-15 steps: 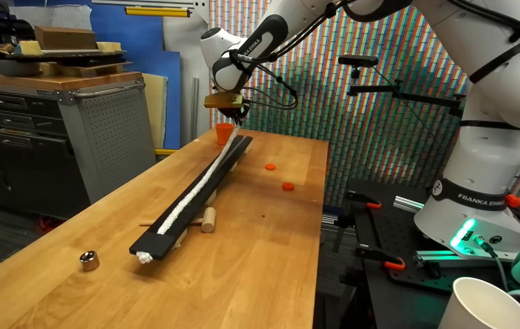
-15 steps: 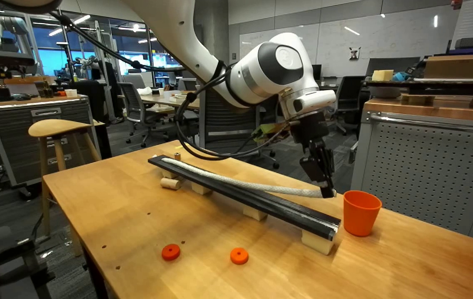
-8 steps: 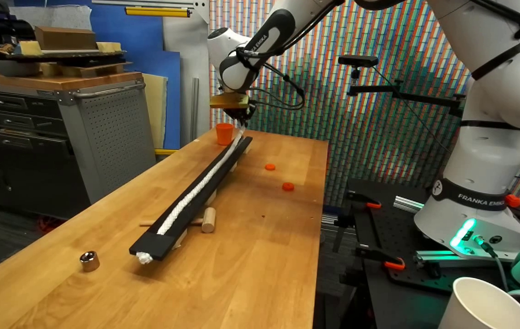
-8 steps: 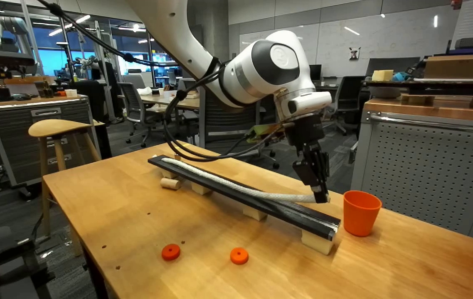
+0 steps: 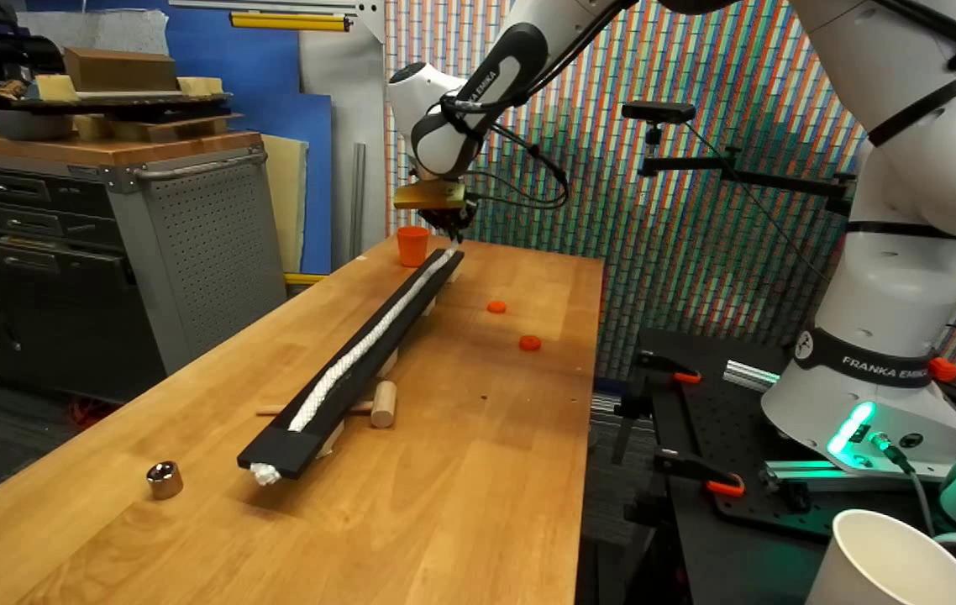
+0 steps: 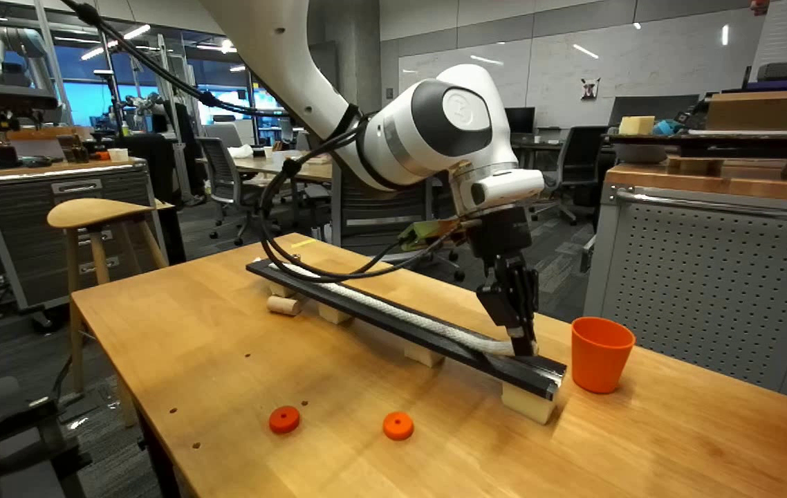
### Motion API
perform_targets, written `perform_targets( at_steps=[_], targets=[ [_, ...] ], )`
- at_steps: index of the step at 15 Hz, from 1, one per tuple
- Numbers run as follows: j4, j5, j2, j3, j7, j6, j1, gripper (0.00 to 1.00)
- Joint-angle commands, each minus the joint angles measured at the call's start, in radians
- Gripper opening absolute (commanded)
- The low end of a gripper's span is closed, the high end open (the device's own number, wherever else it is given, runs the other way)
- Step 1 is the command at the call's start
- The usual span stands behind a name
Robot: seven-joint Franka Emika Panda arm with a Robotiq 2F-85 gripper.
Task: Stretch the white rope completely in the middle of the black object
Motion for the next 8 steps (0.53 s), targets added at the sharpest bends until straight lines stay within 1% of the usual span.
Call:
perform_targets(
  at_steps=[1, 3, 8],
  targets=[
    [-0.03, -0.021, -0.006, -0.017, 0.027, 0.025, 0.017, 0.03],
    [-0.032, -0.028, 0.003, -0.022, 0.031, 0.032, 0.02, 0.03],
    [-0.036, -0.042, 0.018, -0.037, 0.073, 0.094, 0.032, 0.03]
  ],
)
